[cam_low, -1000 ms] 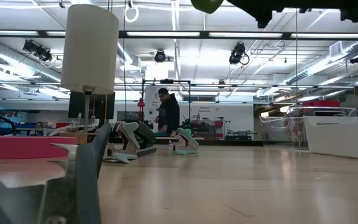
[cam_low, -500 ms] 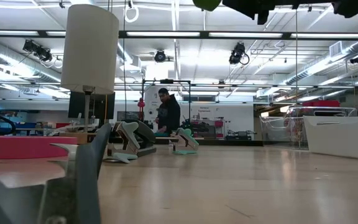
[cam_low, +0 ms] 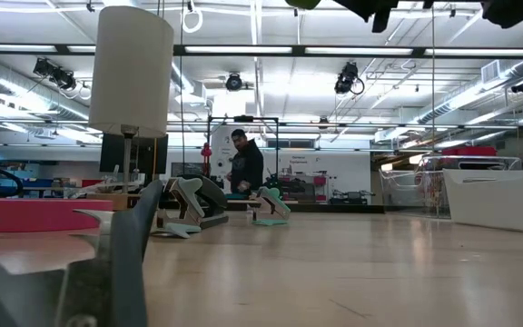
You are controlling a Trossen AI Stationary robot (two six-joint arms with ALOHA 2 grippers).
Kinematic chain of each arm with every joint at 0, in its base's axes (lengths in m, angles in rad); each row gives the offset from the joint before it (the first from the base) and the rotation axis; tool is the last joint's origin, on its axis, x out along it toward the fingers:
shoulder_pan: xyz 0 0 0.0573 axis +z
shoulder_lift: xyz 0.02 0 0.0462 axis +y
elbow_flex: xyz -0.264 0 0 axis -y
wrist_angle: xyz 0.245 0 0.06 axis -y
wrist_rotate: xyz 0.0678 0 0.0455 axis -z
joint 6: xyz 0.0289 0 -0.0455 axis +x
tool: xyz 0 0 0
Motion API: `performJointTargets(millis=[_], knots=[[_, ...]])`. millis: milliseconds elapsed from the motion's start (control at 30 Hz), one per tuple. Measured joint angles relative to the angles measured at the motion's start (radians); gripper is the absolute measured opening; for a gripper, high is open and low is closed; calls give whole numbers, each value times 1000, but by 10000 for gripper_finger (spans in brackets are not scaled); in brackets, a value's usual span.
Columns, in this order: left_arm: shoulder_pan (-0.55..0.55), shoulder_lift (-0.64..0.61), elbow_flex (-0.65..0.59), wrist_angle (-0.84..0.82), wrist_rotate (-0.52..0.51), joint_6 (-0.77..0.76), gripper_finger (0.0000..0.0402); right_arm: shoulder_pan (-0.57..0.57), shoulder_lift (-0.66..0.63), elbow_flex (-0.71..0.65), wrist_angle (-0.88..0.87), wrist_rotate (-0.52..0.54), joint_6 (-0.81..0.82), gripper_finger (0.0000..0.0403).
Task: Pick and place Stapler, Stapler remover, tape
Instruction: Put the top green masking tape into the top transparent bin
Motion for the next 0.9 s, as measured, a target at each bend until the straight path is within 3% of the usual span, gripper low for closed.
performJointTargets(millis=[100, 267, 300, 400, 600, 800, 900], knots=[[0, 1, 0, -2, -1, -2, 76, 0, 22, 6, 10, -1, 0, 220], [0, 2, 0, 5, -15, -22, 76, -1, 45, 30, -8, -5, -44, 59], [0, 2, 0, 3, -16, -29, 76, -1, 46, 32, -12, -8, -60, 50], [0, 0, 1, -3, -39, -40, 81, 0, 40, 43, -36, -4, -47, 51], [0, -3, 1, -54, -118, -37, 133, 1, 6, 80, -163, 66, -47, 51], [0, -62, -5, -297, -267, 3, 144, 1, -141, 96, -410, 184, -24, 51], [0, -109, -1, -432, -336, -17, 138, 1, -234, 94, -604, 324, 11, 51]])
